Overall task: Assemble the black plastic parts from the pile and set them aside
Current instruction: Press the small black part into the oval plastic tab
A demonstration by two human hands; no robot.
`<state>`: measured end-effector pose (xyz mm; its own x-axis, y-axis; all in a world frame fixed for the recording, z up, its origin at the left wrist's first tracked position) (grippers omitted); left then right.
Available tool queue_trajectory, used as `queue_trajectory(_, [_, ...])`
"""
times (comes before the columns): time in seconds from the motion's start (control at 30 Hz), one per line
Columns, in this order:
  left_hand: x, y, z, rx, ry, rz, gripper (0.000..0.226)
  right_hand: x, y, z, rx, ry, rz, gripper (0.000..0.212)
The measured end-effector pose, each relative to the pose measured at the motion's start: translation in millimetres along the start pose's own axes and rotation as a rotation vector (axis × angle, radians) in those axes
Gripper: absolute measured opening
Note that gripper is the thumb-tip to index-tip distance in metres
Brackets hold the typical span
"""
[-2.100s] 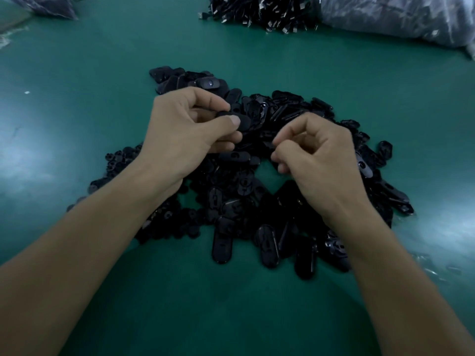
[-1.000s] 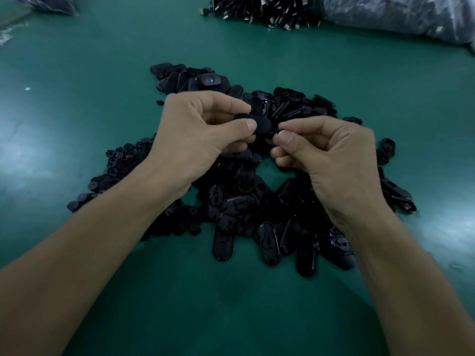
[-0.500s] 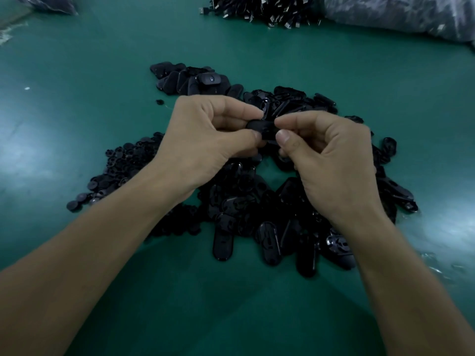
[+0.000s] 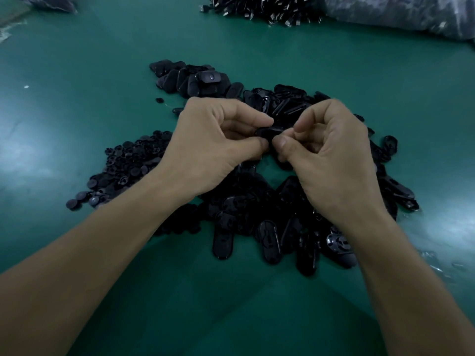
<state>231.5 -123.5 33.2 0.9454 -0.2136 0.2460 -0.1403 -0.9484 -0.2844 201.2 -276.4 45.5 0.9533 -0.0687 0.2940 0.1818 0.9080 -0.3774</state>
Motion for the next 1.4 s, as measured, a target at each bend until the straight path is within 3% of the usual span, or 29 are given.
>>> queue_trajectory(0.5, [-7,6,-16,0.273,0.177,-0.044,0.022,-5,-4,2,-0.074,0.027,-0.081,0.034])
queue_trajectory(0.8, [-6,-4,-16,0.418,0.181,-0.121,0.015,-4,17,0,0.075,0.048,0.064,0.025])
queue_trajectory(1.0, [-1,0,-4,0.196,0.066,-0.041,0.021,1,3,3,-0.112,-0.064,0.0,0.021])
queue_trajectory(1.2, [2,6,9,-0.106,-0.054,0.089,0.023,6,7,-12,0.144,0.051,0.119,0.017])
queue_trajectory(1.4, [1,6,8,-0.137,-0.062,0.089,0.02,6,6,-10,0.184,0.052,0.15,0.016])
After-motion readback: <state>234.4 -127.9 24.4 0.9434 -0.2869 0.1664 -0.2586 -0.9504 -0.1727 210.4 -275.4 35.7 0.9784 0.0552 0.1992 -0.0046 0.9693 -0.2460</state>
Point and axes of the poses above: each hand's wrist, its own x-axis towards the middle knuckle, its own y-axis out of the palm, z = x × y, the point moved 10 cm from there along x, towards the middle knuckle, and after that the axes turned 5 degrees about x, right-handed, at the moved point
